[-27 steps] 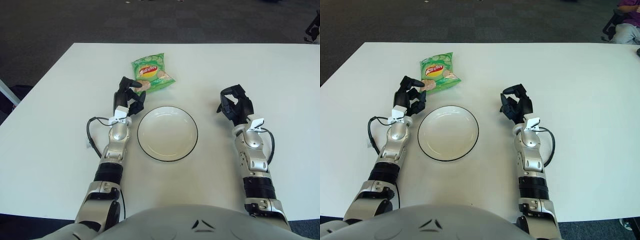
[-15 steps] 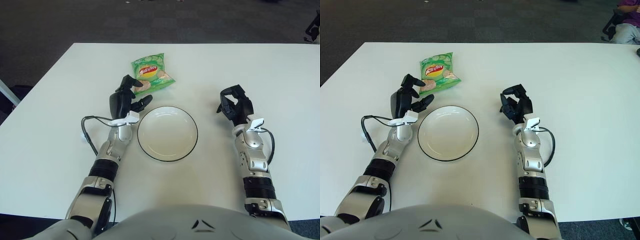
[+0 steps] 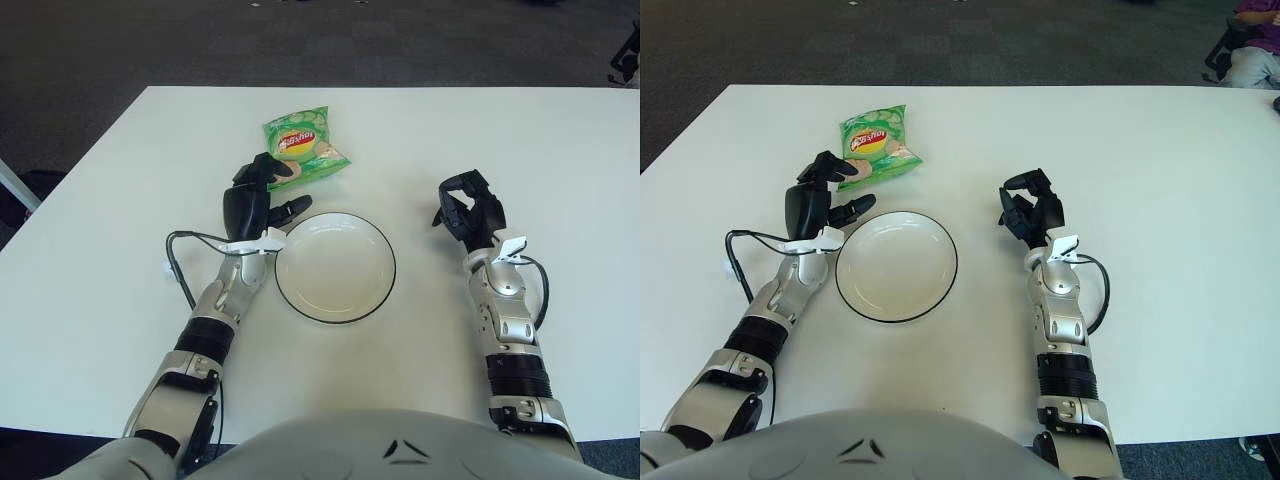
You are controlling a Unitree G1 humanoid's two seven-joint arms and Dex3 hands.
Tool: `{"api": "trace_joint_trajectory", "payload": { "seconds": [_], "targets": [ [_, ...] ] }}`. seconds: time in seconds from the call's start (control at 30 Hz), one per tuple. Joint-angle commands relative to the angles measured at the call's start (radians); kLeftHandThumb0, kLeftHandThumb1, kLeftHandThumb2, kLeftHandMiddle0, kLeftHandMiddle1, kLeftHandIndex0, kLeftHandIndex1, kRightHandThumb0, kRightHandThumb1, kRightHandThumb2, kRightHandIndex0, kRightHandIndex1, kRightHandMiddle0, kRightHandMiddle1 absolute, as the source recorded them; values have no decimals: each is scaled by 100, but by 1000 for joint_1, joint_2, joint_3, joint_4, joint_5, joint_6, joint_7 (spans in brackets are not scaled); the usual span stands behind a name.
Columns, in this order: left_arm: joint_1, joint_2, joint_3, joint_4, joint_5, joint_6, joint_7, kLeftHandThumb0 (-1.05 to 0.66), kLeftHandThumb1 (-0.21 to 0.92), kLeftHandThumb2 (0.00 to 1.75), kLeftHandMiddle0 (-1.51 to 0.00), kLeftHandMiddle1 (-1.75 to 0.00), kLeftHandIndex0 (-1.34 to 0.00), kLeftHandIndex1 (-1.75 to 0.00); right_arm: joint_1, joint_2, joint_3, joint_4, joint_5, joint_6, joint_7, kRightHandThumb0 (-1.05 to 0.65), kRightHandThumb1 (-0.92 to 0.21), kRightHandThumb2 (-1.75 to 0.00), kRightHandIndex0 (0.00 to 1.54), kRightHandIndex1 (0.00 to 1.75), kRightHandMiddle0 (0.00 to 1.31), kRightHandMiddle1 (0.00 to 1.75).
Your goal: Put the snack into the plate.
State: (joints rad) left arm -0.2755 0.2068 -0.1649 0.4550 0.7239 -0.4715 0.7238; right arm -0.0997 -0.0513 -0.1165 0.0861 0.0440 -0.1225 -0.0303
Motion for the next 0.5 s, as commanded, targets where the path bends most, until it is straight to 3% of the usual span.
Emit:
{"api": "trace_joint_trajectory", "payload": {
  "seconds": [0.0, 0.03, 0.1, 0.33, 0.47],
  "targets": [
    [-31, 36, -16, 14, 24, -23, 28, -40, 92, 24, -37, -66, -32, -108, -8, -8, 1, 12, -12, -14, 0, -35, -92, -36, 80, 175, 37, 158],
    [-35, 45, -23, 18, 35, -27, 36, -42, 92, 19, -38, -61, -32, -93, -9, -8, 1, 13, -13, -15, 0, -35, -92, -36, 80, 175, 37, 158],
    [-47, 65, -36, 27, 56, -34, 49, -44, 92, 15, -39, -54, -32, -79, -9, -10, 2, 16, -15, -18, 1, -35, -92, -36, 80, 175, 37, 158],
    [-67, 99, -60, 29, 102, 13, 49, -50, 91, 3, -45, -11, -31, -44, -12, -10, 1, 26, -22, -26, 2, -35, -92, -36, 80, 175, 37, 158],
    [-63, 107, -68, 7, 111, 52, 33, -51, 90, 1, -42, -3, -32, -28, -14, -11, 1, 31, -23, -32, 2, -35, -92, -36, 79, 175, 37, 158]
  ]
}}
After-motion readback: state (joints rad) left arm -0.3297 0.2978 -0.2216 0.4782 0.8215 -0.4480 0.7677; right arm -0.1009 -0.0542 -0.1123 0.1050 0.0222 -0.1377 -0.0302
